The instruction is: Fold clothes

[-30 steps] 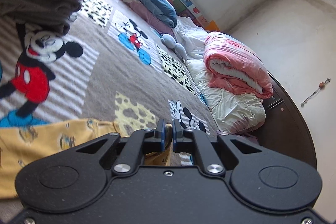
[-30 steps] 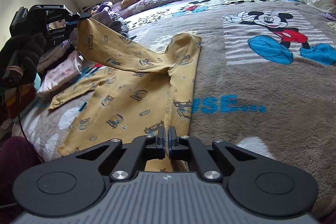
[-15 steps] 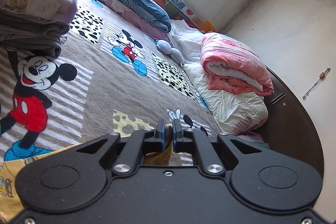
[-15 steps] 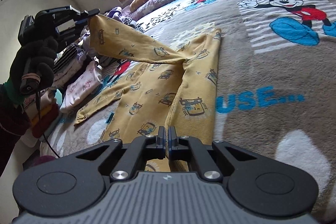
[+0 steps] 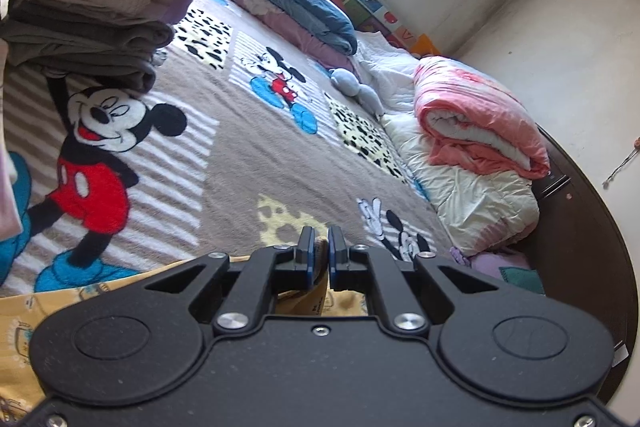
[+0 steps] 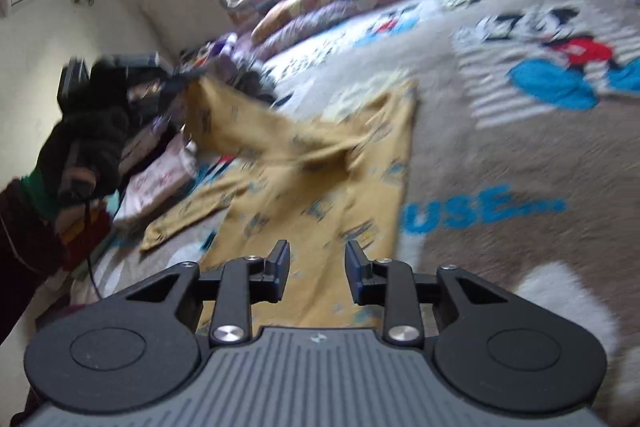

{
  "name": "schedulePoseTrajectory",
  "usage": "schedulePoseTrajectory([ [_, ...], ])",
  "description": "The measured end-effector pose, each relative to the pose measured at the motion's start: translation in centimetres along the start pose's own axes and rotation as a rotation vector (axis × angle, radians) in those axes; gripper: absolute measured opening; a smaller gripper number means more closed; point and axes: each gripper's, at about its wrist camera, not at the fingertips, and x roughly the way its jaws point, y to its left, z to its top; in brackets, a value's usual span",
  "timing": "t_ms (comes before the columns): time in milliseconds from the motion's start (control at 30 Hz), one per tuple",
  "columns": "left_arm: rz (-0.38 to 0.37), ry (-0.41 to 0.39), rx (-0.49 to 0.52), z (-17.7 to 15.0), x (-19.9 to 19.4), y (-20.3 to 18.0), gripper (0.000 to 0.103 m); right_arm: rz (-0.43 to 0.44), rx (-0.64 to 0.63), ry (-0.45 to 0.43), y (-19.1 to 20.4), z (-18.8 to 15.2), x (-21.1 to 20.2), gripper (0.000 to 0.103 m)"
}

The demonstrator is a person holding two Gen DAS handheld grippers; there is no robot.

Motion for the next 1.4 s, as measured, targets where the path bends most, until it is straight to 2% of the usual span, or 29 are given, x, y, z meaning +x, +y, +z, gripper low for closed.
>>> schedulePoseTrajectory([
  [67,0.0,-0.001,-0.007,-0.1,-0.1,0.4,0.004,-0.039,-0.016,-0.032,-0.8,-0.1,-1.1,0.033],
  [167,-0.003,-0.001,-0.01,-0.4,-0.3,0.6,0.004,-0.052,-0.102,-0.013,-0.2,-0.7,-0.8,0.032],
  [300,-0.008,-0.006,-0.004,-0.5,-0.5,0.5,0.004,-0.034,-0.229,0.068,1.9,-1.7,1.5,0.032],
  [433,-0.012,-0.013,-0.006,-0.6,-0.8,0.7,0.004,-0.05,-0.303,0.205,2.9,-3.2,4.1,0.032],
  [600,-0.005,-0.007,-0.014,-1.8,-1.6,1.6,0.004,-0.035,-0.259,0.113,2.4,-2.3,2.6,0.032],
  [767,-0.005,0.004,-0.107,-3.9,-2.6,3.0,0.004,-0.042,-0.194,0.096,0.8,-1.9,2.9,0.032],
  [967,-0.004,-0.012,-0.155,-5.7,-4.3,2.9,0.004,-0.048,-0.158,0.056,-0.4,0.1,3.8,0.032],
  [1267,-0.03,-0.039,-0.199,-8.6,-7.5,1.6,0.004,-0.052,-0.134,0.041,-3.2,7.1,10.1,0.032],
  [1400,0.012,-0.028,-0.202,-9.2,-7.6,1.7,0.004,-0.049,-0.093,0.059,-4.2,8.4,12.8,0.032],
])
